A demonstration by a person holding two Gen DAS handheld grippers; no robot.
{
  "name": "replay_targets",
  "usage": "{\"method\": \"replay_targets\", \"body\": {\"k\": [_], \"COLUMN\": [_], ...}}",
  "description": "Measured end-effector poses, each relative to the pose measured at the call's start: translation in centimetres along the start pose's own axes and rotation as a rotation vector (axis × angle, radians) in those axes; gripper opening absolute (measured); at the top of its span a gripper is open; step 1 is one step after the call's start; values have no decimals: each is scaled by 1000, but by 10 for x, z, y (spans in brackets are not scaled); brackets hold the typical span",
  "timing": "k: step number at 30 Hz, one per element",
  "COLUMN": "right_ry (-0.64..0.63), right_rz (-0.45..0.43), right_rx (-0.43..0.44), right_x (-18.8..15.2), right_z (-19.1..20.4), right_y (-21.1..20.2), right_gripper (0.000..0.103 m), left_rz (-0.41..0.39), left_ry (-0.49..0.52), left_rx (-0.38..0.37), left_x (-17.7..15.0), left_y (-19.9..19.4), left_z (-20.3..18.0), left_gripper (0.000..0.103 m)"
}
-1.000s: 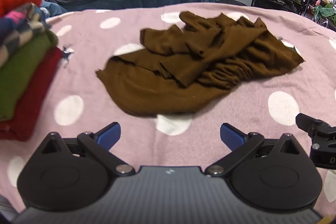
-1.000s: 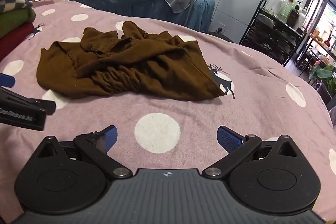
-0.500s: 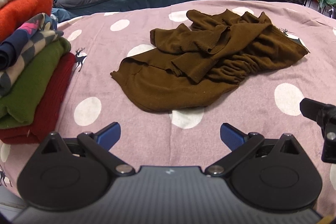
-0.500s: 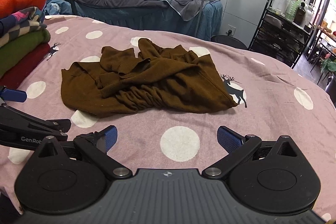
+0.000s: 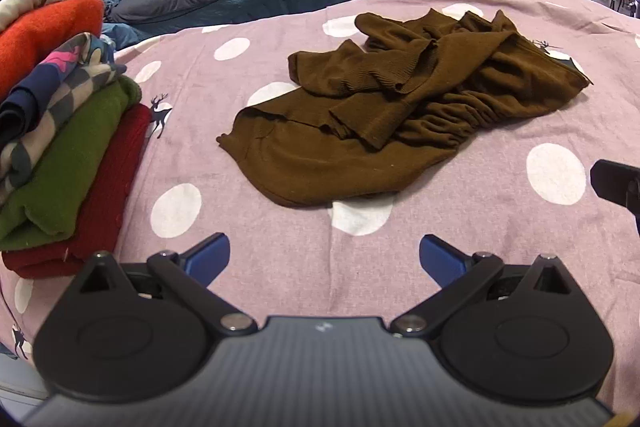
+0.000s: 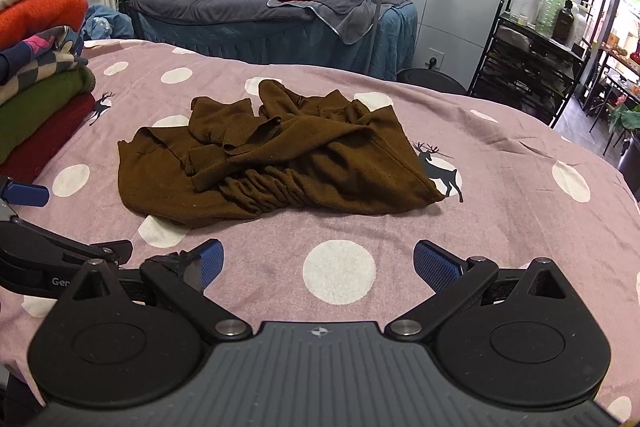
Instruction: Fold small clothes
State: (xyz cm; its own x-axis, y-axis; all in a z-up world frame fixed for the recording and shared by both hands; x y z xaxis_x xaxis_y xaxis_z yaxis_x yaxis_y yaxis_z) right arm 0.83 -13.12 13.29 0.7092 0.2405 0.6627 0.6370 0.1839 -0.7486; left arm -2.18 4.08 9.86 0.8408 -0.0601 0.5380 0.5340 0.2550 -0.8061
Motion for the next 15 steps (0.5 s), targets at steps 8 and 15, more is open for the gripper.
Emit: {"method": "replay_targets", "body": {"k": [8, 15], "right_ry": [10, 5], "right_rz": [-2, 4], "right_rx": [-1, -6], "right_x": [-3, -6], "right_z": [-1, 1], "right_y": [-3, -3], "right_gripper": [103, 103], "left_rz": [-13, -15], "left_ry": [-14, -12], "left_rx": [-15, -16], "left_x": [-2, -4], "left_y": [-8, -10], "left_z": [5, 6], "left_gripper": [103, 103]}}
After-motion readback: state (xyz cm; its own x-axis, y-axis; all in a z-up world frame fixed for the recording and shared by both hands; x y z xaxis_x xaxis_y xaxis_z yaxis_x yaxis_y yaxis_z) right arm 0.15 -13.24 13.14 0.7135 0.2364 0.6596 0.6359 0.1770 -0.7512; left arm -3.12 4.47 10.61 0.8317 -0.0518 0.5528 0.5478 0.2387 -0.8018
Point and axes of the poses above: each gripper's, at about its wrist camera, not at the fingertips, and y roughly the way its jaws point, z to its left, x to its top, the point moved 2 cm from there along y, roughly the way its jaws point, and after that the axes turned 5 degrees about y, right-handed, at the moved point
